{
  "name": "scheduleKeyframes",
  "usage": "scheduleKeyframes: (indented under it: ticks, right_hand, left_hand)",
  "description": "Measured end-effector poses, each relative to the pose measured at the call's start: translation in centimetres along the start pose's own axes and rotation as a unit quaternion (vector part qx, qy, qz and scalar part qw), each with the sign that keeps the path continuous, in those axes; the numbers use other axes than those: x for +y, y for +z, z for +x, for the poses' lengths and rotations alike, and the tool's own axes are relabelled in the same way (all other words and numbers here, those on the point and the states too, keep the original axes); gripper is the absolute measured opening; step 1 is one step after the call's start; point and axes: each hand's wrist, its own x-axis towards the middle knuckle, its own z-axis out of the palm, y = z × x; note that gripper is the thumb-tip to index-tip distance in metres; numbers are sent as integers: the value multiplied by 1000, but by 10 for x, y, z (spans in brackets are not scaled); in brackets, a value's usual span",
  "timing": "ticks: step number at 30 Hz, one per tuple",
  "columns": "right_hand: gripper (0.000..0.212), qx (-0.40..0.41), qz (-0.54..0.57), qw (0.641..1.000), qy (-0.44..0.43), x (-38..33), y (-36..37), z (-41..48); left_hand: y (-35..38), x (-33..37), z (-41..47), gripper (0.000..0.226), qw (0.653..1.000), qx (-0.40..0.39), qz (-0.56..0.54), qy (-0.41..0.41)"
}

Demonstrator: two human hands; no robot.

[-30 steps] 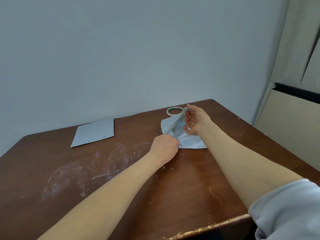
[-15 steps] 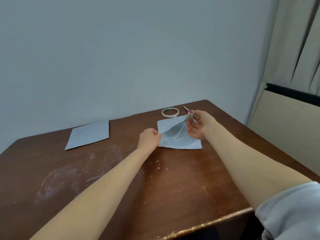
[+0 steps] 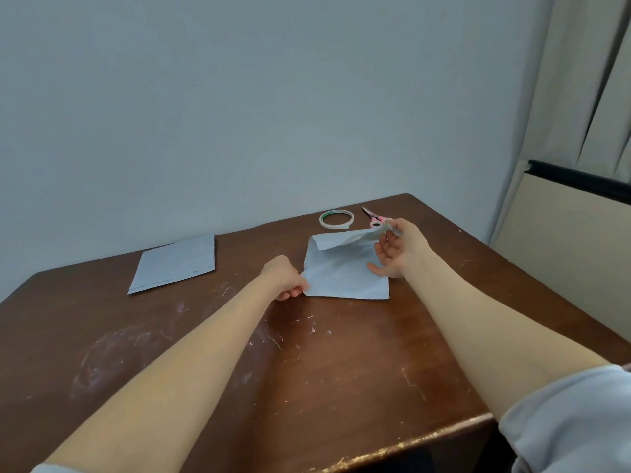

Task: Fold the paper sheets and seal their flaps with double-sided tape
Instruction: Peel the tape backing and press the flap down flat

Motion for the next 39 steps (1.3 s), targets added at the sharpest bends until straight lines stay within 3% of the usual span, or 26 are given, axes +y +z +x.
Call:
scheduleKeyframes:
  ticks: [5,8,11,13,16,19,23,25,28,30,36,39]
  right_hand:
    - [11,6,-32,999,-5,1,6,0]
    - [15,19,-47,999,-19,3,8,-1]
    - [16,24,-54,998,-25,4,9,-2]
    - [18,25,-56,998,-26,4,10,-1]
    - [17,26,-51,998,-25,3,10,-1]
    - [16,29,-41,999,-18,3,8,-1]
    - [14,29,-39,999,-21,2,9,-2]
    - [14,27,-34,999,-20,2,10,-2]
    - [13,17,-20,1000,-18,2,13,-2]
    - [12,11,-16,1000,-18,1,13,-3]
    - [11,13,-21,999,-19,0,6,-7]
    - [10,18,-24,999,-20,1,0,-11]
  left_hand:
    - [4,4,12,21,997,70,11,28]
    - [1,1,18,29,997,21,-69,-16]
    - [-8,-2,20,24,998,7,-55,-28]
    - [-8,-3,22,19,998,51,18,29]
    - [2,-4,20,15,973,123,80,179]
    - [12,-8,22,14,957,81,105,257]
    - [0,-8,23,19,956,53,188,219]
    - [2,-7,19,23,945,68,206,247]
    - [14,-8,12,36,938,19,175,297]
    - [21,-4,11,40,930,14,210,300]
    - [39,12,7,48,918,48,277,280]
    - [27,5,8,41,932,45,275,232]
